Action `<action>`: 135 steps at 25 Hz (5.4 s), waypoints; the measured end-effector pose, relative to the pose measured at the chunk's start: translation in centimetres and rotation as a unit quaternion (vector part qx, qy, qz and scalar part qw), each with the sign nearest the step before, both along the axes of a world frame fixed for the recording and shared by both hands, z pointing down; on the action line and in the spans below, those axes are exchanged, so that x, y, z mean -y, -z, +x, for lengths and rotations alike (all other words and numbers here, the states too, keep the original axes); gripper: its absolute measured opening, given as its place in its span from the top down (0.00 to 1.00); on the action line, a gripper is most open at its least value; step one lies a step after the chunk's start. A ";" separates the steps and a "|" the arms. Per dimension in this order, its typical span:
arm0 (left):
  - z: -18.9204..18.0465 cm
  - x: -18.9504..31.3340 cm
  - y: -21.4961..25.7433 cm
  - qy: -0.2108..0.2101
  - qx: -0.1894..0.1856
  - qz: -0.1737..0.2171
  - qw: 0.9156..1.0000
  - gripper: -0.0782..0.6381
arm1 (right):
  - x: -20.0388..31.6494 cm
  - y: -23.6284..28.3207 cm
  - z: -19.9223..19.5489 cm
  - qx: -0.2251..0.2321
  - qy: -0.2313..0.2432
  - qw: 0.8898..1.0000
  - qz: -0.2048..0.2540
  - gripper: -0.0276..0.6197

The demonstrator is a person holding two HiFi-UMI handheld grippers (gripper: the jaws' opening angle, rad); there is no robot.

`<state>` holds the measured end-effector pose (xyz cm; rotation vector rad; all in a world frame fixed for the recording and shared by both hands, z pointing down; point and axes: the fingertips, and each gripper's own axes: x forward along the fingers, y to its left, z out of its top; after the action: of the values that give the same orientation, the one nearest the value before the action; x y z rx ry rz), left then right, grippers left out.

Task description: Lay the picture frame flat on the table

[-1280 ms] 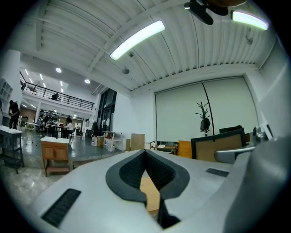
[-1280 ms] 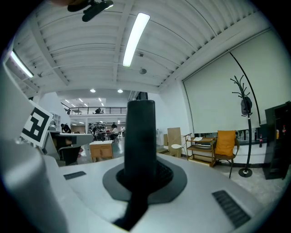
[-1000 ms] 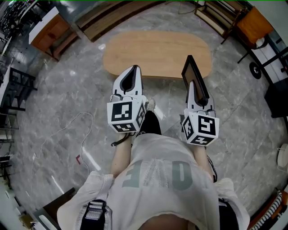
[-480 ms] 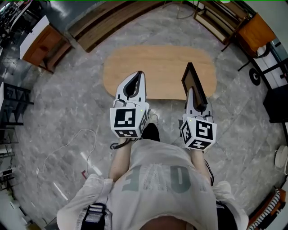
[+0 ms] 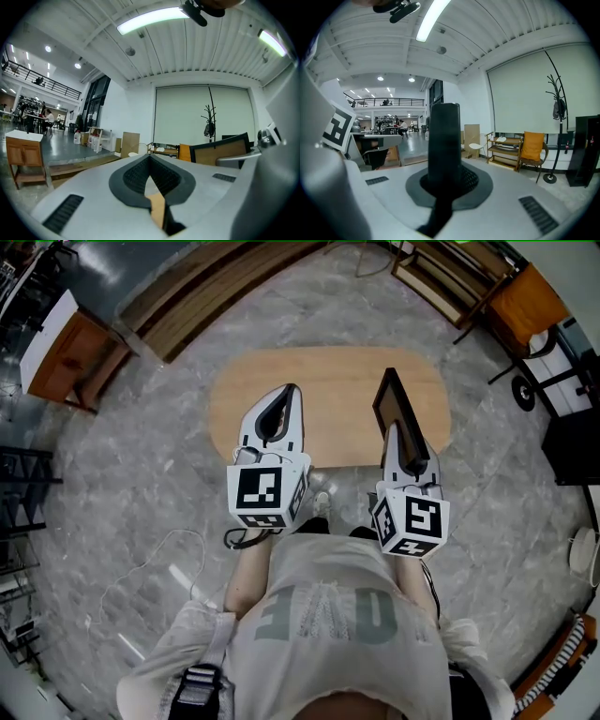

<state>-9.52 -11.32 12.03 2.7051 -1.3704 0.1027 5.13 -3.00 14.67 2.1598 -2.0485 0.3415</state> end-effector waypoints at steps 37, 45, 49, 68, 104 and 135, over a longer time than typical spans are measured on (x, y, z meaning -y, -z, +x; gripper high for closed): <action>9.2 -1.4 2.3 -0.006 0.014 0.041 0.999 0.88 | 1.6 3.1 6.1 0.037 0.052 0.995 0.073 0.93; 9.5 -1.1 1.9 0.004 0.020 0.039 0.999 0.88 | 1.9 2.8 7.1 0.043 0.056 0.995 0.071 0.93; 9.8 -0.2 1.8 0.003 0.027 0.042 0.999 0.88 | 3.0 2.9 7.5 0.047 0.059 0.994 0.074 0.93; 8.9 8.3 -13.6 0.036 0.033 -0.007 0.999 0.88 | 13.5 -10.8 8.4 -0.077 0.064 0.995 0.029 0.93; 3.8 7.6 -38.8 0.052 0.072 -0.127 0.988 0.88 | 17.0 -48.7 3.7 -0.614 0.141 0.760 -0.160 0.93; 5.1 5.9 -39.7 0.037 0.080 -0.159 0.983 0.88 | 14.2 -54.7 2.4 -0.505 0.374 0.710 -0.316 0.61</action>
<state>-4.43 -17.26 51.76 2.4229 -1.3578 0.4981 7.55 -17.19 69.37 0.6549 -1.5365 -0.2126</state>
